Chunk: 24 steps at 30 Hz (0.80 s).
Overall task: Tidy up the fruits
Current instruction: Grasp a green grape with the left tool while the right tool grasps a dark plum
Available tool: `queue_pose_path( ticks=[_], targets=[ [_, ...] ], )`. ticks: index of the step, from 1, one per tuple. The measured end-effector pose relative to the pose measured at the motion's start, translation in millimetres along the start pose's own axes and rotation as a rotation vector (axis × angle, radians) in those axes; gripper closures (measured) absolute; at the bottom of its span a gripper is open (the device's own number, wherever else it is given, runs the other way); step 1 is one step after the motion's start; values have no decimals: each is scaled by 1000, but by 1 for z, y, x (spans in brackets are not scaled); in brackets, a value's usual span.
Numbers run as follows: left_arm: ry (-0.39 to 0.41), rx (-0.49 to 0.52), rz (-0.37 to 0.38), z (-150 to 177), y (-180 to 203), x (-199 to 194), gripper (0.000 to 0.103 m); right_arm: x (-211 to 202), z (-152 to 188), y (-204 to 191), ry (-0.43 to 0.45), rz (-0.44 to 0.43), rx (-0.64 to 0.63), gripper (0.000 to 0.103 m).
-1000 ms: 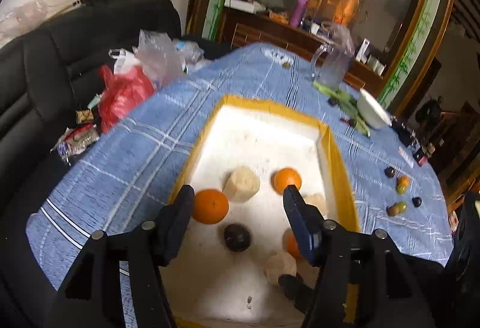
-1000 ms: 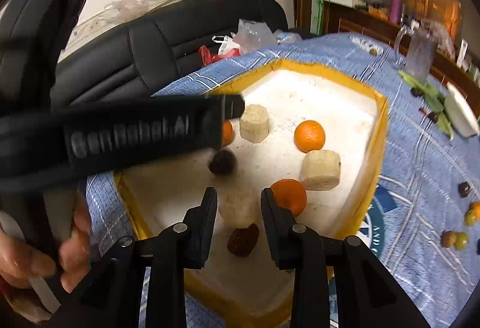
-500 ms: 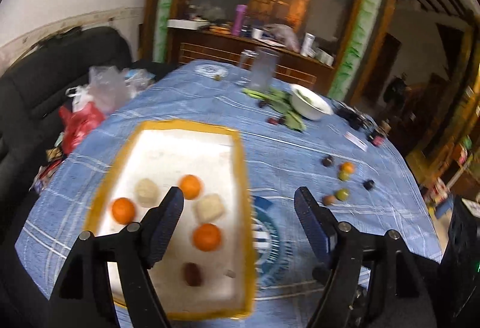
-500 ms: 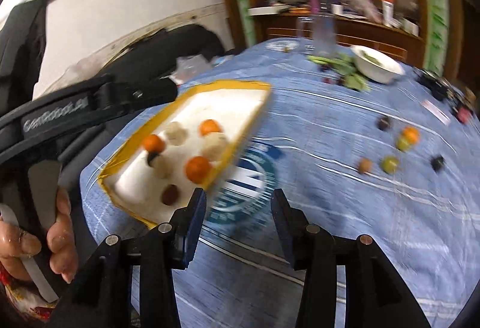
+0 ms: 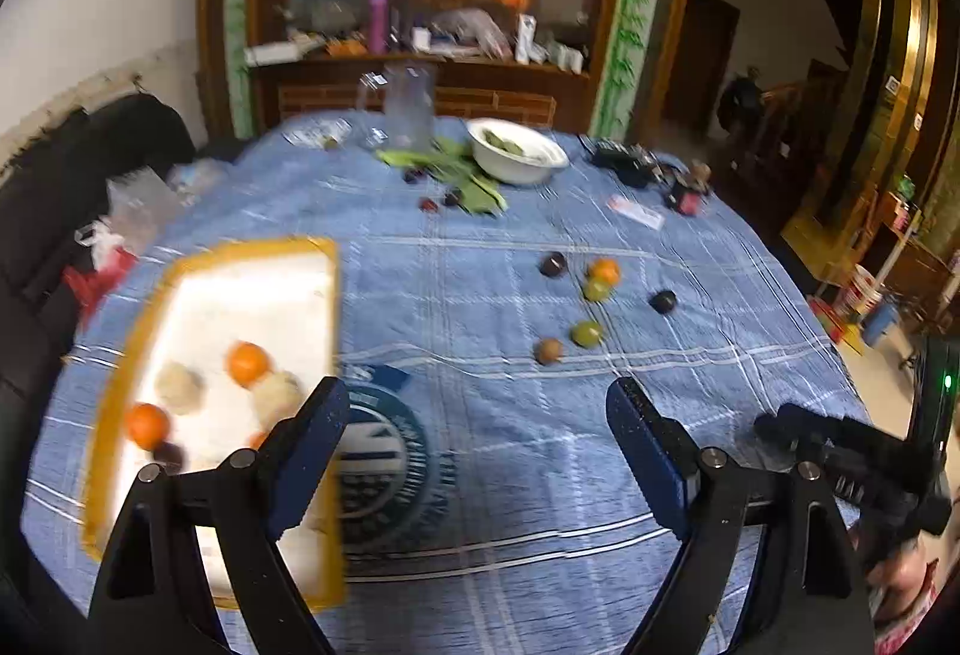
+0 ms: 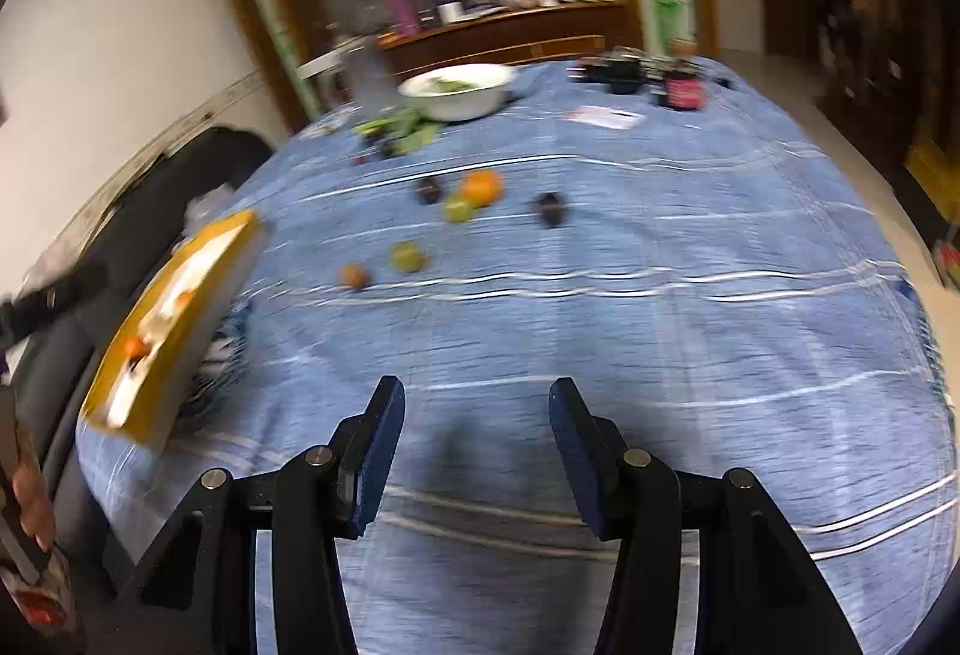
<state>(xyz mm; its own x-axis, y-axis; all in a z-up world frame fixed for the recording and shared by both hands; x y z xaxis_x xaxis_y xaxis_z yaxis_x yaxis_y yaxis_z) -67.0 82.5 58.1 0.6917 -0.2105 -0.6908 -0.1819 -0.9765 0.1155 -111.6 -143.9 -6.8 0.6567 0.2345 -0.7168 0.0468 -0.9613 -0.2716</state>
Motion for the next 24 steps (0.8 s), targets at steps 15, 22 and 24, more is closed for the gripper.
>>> queue_pose_path(
  ticks=[15,22,24],
  targets=[
    [-128,146,127,-6,71,102,71,93,-85,38,-56,40,52,50],
    [-154,182,169,-16,85,144,72,137,-101,41,-80,92,49,51],
    [-170,191,177,-16,87,155,72,144,-102,43,-82,91,45,51]
  ],
)
Point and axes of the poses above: each gripper's, at about its wrist camera, not at the fingertips, and x roughly the way its jaws point, y to its right, z to its underside, the point moved 9 cm from there along x, roughly the way its jaws point, and after that the axes turned 1 degree about -y, right-handed, at the moved point
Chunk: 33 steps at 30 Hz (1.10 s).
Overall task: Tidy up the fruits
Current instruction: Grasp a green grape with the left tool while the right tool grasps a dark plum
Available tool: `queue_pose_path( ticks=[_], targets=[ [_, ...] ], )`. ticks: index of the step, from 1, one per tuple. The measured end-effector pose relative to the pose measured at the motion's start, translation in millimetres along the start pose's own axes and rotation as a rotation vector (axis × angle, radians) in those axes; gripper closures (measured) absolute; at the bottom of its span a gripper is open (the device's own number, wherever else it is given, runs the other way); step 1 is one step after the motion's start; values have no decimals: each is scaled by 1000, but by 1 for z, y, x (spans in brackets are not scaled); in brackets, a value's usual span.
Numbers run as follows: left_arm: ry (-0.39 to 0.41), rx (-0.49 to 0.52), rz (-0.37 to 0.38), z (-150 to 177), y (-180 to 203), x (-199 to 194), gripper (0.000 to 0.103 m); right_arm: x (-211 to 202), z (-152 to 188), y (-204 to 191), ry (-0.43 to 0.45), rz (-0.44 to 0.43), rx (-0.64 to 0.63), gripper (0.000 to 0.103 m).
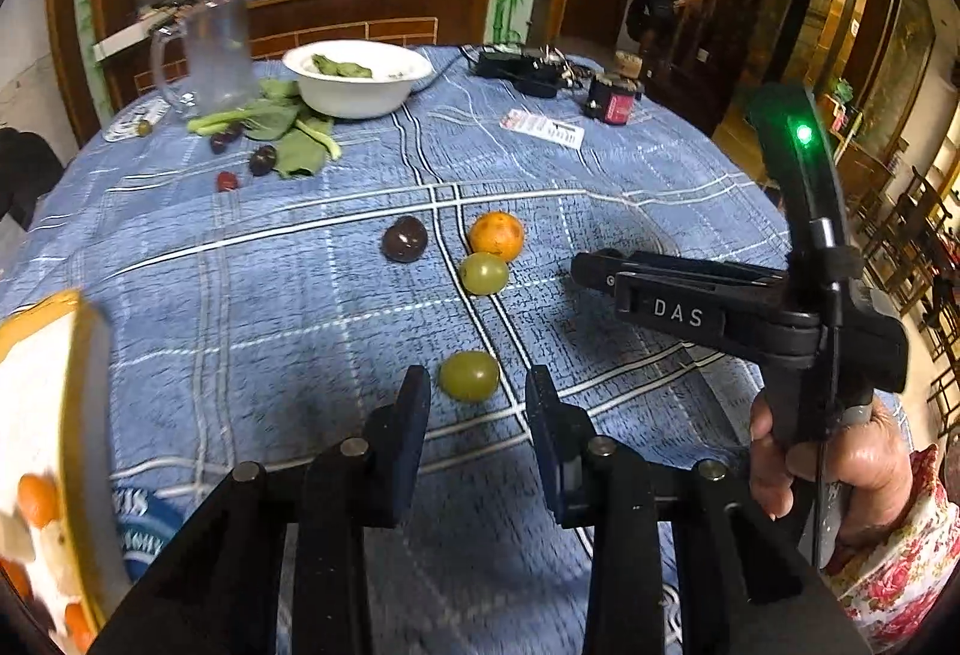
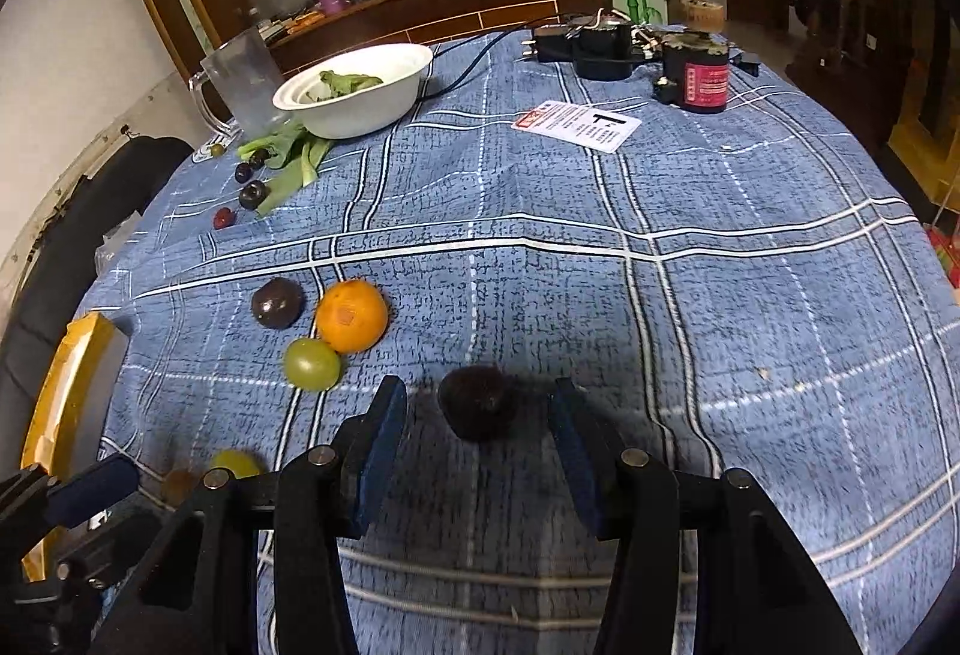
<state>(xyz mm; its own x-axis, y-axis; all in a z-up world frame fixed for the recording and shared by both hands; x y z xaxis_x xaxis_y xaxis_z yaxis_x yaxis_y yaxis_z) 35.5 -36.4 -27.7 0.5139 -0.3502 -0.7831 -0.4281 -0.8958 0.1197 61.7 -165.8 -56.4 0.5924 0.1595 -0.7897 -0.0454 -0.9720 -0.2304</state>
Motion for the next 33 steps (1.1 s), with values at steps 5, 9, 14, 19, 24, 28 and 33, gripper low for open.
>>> queue_pose_path(
  ticks=[5,9,14,19,24,28,33],
  targets=[
    [-32,23,18,1,4,23,72,2,-1,-4,21,13,-34,59],
    [-23,60,-20,1,4,30,72,2,-1,-4,22,18,-40,75],
    [13,30,-19,-1,-4,30,83,0,0,-2,28,5,-33,77],
    [48,-18,-13,-2,-15,27,84,-6,1,-2,49,-2,-32,77],
    [73,-44,-16,-5,-22,23,84,-8,0,-3,61,-9,-35,77],
    [109,-67,20,-11,-22,12,83,-9,-1,0,74,-11,-18,77],
    [135,-114,45,-10,-25,-17,83,-14,3,-1,64,-28,25,77]
  ],
)
Point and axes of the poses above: each gripper's, at about its wrist camera, not at the fingertips, and x roughly the way its jaws point, y to its right, z to its underside, the point moved 9 cm from there along x, roughly the way its jaws point, and after that the axes turned 1 degree about -y, right-handed, at the moved point
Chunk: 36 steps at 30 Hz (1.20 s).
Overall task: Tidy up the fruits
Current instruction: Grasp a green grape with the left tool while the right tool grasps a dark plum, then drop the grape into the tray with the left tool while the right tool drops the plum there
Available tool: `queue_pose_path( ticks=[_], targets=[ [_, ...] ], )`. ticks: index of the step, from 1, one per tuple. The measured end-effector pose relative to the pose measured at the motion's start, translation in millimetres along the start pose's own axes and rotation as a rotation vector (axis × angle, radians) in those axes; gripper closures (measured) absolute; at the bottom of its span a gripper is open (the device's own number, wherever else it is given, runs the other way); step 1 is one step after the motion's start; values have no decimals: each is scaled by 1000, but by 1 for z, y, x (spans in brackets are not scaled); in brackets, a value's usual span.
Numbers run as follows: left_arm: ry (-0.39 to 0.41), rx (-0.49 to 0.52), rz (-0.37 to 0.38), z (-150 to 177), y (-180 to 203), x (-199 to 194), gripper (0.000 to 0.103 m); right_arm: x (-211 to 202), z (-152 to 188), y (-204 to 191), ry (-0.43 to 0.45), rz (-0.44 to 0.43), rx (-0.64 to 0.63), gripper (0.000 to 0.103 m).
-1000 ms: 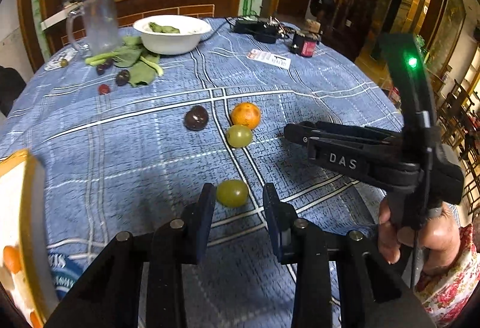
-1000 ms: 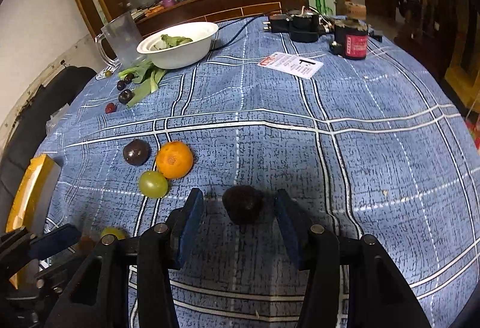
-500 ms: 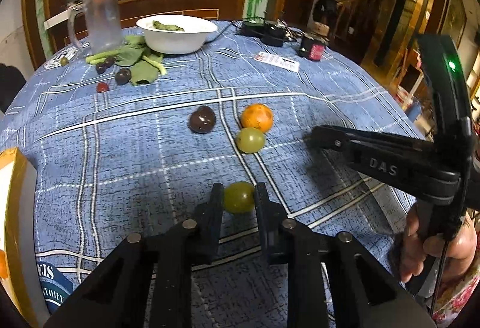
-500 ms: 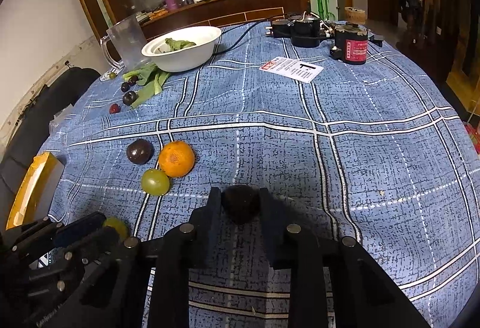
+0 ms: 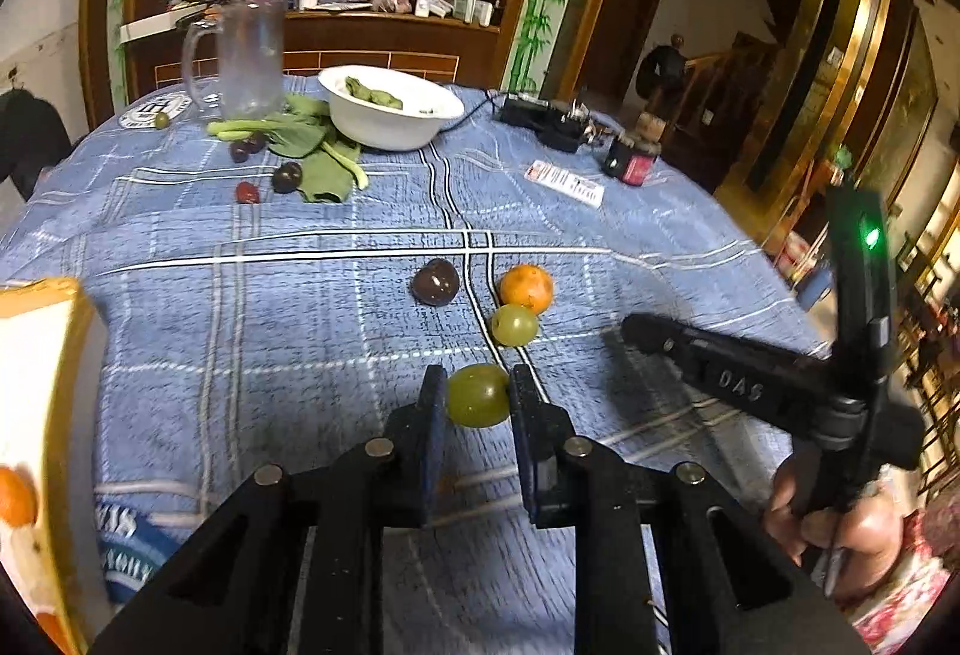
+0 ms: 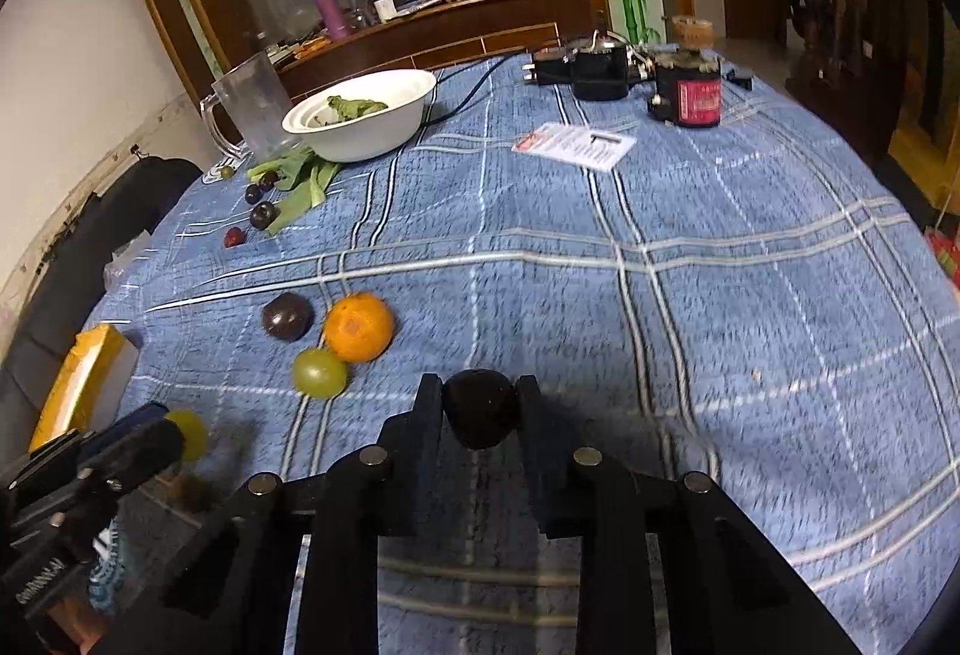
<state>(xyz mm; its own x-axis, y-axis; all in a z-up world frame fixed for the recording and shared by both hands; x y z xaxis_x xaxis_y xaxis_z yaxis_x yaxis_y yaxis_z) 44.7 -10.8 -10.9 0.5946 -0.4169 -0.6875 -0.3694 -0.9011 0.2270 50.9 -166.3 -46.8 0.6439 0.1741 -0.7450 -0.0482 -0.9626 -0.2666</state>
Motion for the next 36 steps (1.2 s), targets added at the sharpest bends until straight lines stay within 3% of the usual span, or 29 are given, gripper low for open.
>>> queue_pose_path(
  ticks=[6,11,16,19,25,33,34,36],
  targets=[
    [54,-56,-61,6,-33,-64,83,-33,19,-35,-8,-103,11,77],
    [106,-123,-164,12,-91,-121,83,-63,28,-90,-3,-182,-52,77],
    [82,-180,-294,23,-167,-157,83,-82,34,-163,1,-267,-157,76],
    [51,-227,-354,27,-209,-161,83,-79,47,-221,-28,-327,-236,76],
    [-23,-348,-367,40,-270,-144,83,-56,79,-310,-89,-371,-384,76],
    [-87,-413,-350,46,-295,-118,83,2,93,-367,-128,-274,-532,76],
    [-82,-420,-355,46,-297,-119,81,6,93,-369,-127,-262,-543,76],
    [-69,-441,-358,45,-300,-122,56,15,92,-375,-121,-246,-556,76]
  ],
)
Point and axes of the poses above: each gripper's, at about its wrist camera, not at the fingertips, and x roughly the way its jaws point, y to its right, z to its underside, the point moved 9 cm from there along x, roughly the way its jaws point, and after that the axes turned 1 degree about -y, right-handed, at the moved point
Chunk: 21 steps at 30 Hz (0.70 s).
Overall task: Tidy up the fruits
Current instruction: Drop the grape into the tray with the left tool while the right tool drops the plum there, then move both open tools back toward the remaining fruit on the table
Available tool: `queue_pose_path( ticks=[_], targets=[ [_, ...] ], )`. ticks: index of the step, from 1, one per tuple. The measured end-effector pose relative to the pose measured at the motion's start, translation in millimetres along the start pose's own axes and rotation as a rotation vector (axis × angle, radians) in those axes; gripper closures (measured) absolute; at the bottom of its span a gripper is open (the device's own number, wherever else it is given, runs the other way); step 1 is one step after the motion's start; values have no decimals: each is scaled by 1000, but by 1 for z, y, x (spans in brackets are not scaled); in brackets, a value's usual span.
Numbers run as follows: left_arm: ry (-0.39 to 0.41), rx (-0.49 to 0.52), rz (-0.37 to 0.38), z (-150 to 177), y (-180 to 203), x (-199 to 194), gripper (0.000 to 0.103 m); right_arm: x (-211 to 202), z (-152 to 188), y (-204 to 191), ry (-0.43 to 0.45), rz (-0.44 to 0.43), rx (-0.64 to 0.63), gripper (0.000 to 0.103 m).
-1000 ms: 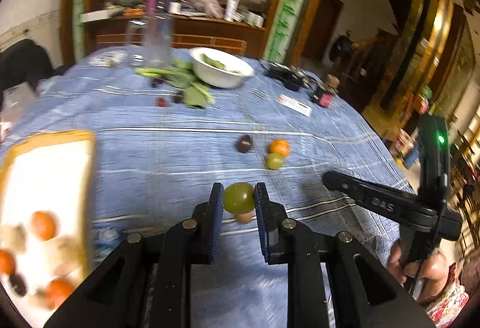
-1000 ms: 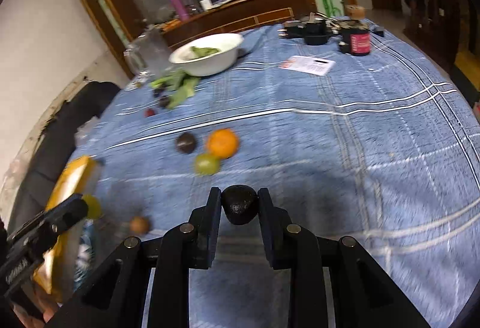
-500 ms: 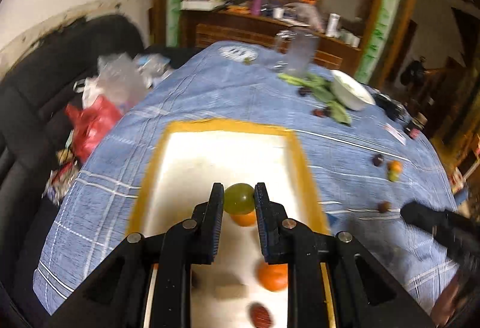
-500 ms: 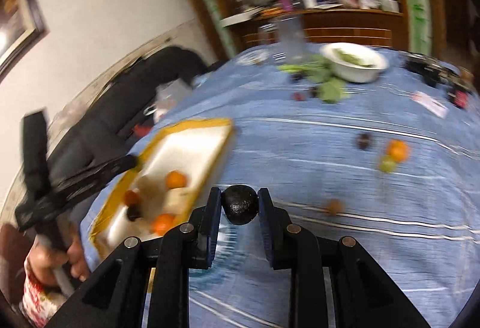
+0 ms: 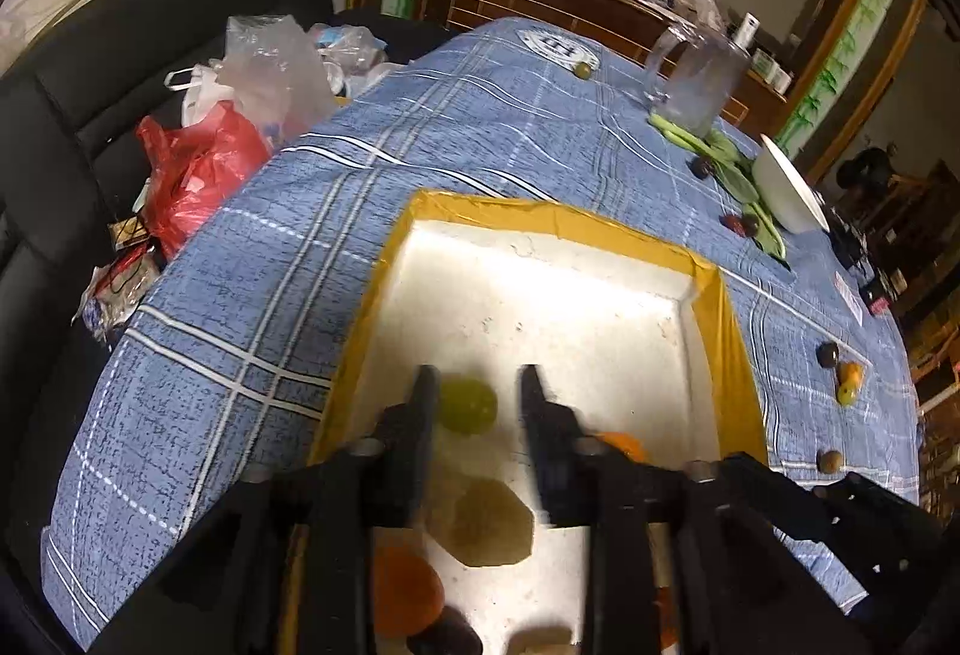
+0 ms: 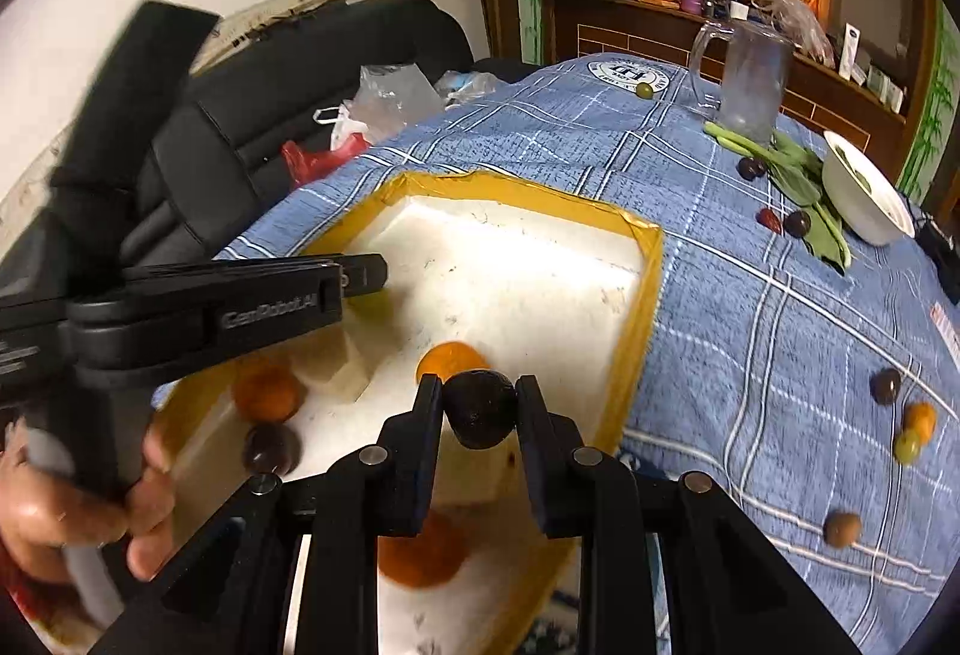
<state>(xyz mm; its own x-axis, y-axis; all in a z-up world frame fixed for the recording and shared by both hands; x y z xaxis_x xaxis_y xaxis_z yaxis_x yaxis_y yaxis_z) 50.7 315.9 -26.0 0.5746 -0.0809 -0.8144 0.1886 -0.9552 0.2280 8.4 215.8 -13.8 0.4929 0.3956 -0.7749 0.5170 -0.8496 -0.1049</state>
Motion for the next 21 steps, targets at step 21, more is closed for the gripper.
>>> queue_pose_path(
  ticks=[21],
  targets=[
    [209,115,21,60,79,-113,23,-124,58,91,183,77,262,50]
  ],
)
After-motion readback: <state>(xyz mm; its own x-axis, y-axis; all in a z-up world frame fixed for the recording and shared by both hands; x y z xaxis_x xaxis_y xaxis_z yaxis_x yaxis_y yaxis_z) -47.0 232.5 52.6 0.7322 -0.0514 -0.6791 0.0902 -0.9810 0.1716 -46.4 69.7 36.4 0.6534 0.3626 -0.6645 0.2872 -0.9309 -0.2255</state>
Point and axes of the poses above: each gripper's, at about its wrist camera, not at the fingertips, and x roughly the way its jaws point, y to its right, z to its underside, the point moved 9 cm from there along x, roughly the way its jaws point, and after that the axes turned 1 degree about -y, right-handed, at the moved point
